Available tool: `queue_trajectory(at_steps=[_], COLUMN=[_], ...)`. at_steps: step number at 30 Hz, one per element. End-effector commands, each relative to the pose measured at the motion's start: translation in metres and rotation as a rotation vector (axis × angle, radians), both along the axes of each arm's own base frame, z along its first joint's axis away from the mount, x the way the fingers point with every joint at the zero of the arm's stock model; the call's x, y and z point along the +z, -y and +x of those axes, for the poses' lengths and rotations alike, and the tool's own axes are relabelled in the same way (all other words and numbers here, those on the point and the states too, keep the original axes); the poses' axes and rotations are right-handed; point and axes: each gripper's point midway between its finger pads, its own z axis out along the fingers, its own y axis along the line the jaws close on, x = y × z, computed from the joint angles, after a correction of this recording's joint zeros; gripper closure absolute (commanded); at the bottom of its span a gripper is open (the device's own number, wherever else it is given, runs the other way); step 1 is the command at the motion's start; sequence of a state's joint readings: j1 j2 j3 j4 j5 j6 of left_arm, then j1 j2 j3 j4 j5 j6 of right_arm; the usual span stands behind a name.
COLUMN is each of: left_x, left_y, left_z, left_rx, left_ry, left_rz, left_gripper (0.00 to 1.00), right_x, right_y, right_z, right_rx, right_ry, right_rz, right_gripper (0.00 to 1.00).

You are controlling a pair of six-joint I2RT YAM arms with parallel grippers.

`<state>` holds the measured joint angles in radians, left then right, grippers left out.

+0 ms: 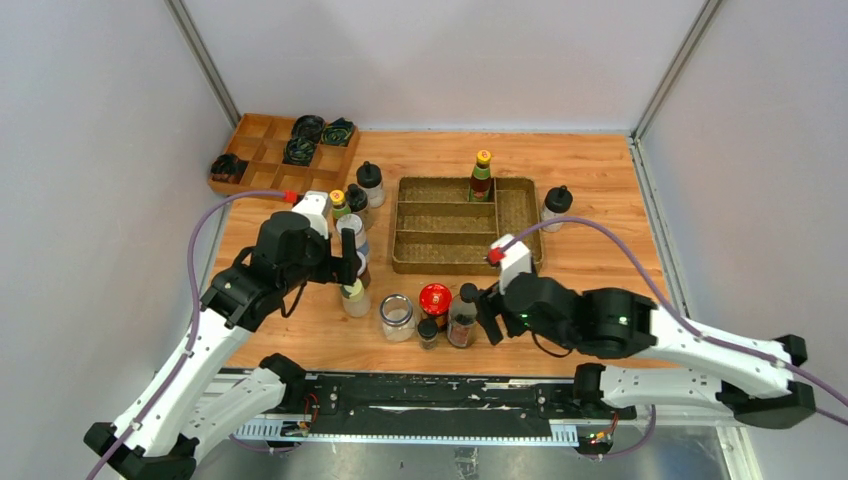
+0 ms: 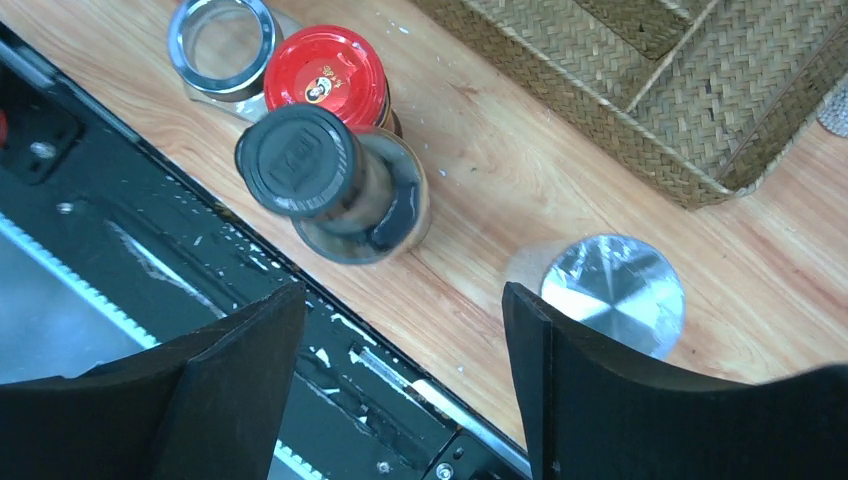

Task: Organize the condiment bottles
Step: Pick up the bottle from the corner of the board.

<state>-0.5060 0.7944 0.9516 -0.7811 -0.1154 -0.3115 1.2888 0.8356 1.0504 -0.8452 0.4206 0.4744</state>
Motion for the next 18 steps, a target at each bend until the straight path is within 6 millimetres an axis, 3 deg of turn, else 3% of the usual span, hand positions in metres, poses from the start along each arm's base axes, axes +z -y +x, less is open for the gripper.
queue_trajectory(at_steps=[1, 8, 13, 18], left_x=[0.007, 0.008, 0.007, 0.006], left_y=[-0.002, -0.006, -0.006, -0.005], left_z=[-0.006, -0.014, -0.015, -0.016], left_rx=[0.0, -0.009, -0.016, -0.02], left_ry=[0.02, 0.019, 0.018, 0.015], left_rz=[-0.025, -0.02, -0.017, -0.018], left_gripper=[0.01, 0.01, 0.01, 0.01], right_x=[-0.001, 0.011, 0.012, -0.002], right_y=[-0.022, -0.059, -0.064, -0.065], right_z=[0.014, 0.03, 0.039, 0.041], right_rx=[-0.032, -0.034, -0.069, -0.092], right_ry=[0.078, 0.155, 0.186, 0.182], right_rz=[-0.062, 0.028, 0.019, -0.012], right_gripper=[0.22, 0.23, 0.27, 0.33])
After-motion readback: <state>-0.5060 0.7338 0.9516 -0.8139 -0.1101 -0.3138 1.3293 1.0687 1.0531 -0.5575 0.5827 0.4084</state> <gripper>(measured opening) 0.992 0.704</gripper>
